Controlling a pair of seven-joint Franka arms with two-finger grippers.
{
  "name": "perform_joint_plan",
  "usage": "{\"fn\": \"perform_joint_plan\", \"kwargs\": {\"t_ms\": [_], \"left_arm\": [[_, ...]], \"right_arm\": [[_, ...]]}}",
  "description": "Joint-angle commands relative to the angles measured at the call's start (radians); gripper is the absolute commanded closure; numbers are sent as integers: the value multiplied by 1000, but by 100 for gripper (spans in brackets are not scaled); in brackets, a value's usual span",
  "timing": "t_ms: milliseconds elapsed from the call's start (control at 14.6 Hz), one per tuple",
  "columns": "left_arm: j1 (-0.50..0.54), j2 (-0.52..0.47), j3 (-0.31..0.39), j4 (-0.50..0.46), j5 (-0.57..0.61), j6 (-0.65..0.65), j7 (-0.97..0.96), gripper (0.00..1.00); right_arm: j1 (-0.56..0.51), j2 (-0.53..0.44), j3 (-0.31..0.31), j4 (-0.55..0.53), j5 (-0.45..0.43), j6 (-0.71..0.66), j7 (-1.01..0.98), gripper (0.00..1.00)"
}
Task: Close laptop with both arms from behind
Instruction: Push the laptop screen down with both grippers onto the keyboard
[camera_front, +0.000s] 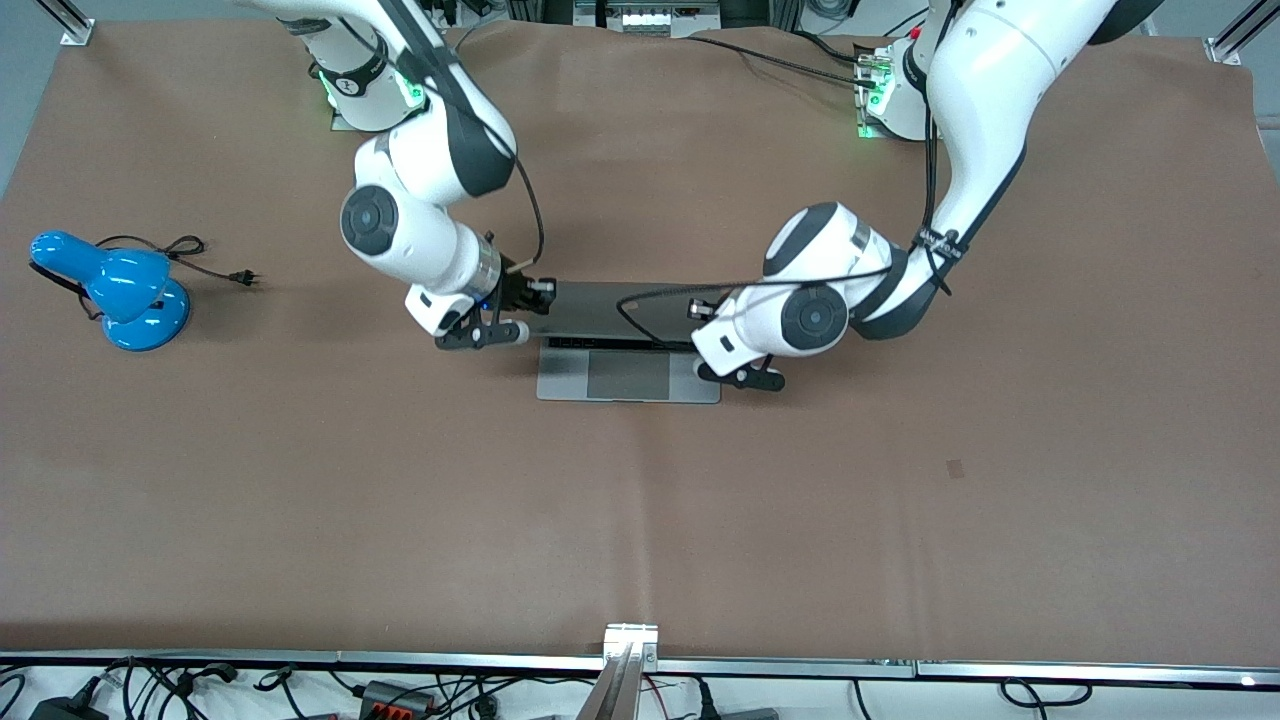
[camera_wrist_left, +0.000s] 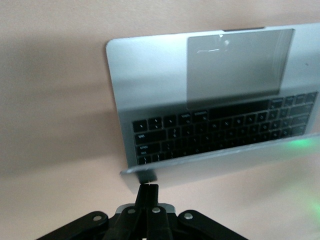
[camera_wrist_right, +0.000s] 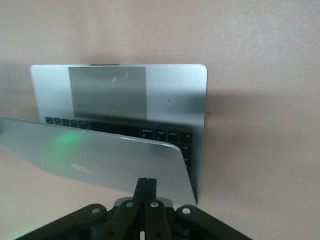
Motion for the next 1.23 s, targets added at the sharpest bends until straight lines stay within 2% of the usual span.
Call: {"fn": "perform_joint_plan", "kwargs": {"t_ms": [0, 480, 617, 823, 1166], "left_arm": [[-16, 59, 9, 45, 37, 51, -5, 100], [-51, 160, 27, 80, 115, 131, -7, 100], [-80, 176, 44, 80, 158, 154, -14, 100], [-82, 207, 57, 82, 162, 193, -11, 99], [-62, 135, 54, 85, 164, 169, -16, 100]], "right_arm": [[-4, 115, 7, 93, -12, 27, 1, 100], [-3, 280, 7, 179, -12, 115, 3, 100], [-1, 299, 7, 187, -12, 119, 3, 100], [-1, 319, 7, 193, -13, 119, -1, 100], [0, 316, 4, 201, -13, 119, 1, 100]]}}
